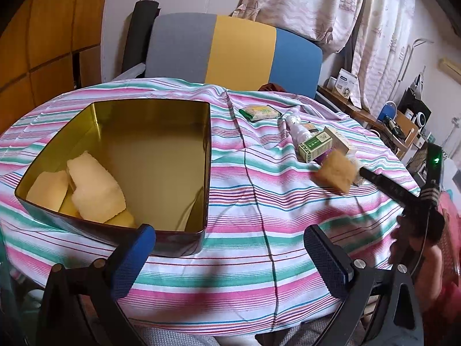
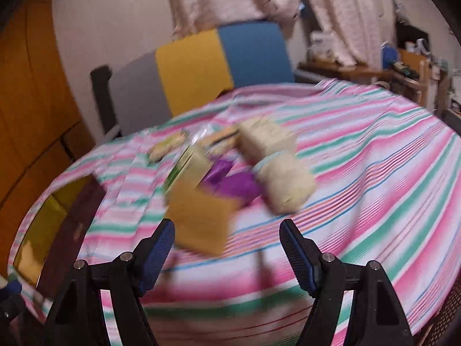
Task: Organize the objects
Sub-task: 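Move both tools back toward the remaining objects on the cloth, then grasp the white knit glove with the right gripper while the left grasps a sponge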
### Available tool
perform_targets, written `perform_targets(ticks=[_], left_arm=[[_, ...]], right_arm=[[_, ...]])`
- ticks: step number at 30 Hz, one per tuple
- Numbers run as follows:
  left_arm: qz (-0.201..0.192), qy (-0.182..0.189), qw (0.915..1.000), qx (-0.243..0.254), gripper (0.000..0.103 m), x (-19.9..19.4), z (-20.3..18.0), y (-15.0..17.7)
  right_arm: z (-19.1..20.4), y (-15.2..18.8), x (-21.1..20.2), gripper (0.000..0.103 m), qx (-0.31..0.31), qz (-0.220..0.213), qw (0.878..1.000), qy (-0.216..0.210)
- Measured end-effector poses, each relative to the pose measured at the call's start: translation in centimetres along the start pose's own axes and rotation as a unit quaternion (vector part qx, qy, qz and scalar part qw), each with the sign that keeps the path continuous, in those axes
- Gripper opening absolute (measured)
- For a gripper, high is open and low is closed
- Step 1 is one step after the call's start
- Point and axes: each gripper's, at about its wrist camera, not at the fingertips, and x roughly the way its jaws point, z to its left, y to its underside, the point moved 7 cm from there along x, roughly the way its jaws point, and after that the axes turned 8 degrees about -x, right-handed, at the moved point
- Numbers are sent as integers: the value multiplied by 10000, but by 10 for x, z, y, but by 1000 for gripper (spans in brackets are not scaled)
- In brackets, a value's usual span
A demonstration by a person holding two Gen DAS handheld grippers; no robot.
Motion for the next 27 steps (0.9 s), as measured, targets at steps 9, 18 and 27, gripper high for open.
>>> perform_targets(ticks=[9,18,27], left_arm=[[-8,-5,9998,209,103,-3,-12,4],[18,-42,9996,295,103,1,-23,-6],[185,277,9983,470,103,32,-73,-25]], right_arm=[[-51,-32,58,76,-320,535,9937,929],[-59,-19,104,60,-335,995,9927,596],[-81,-15,83,58,302,481,9941,929]])
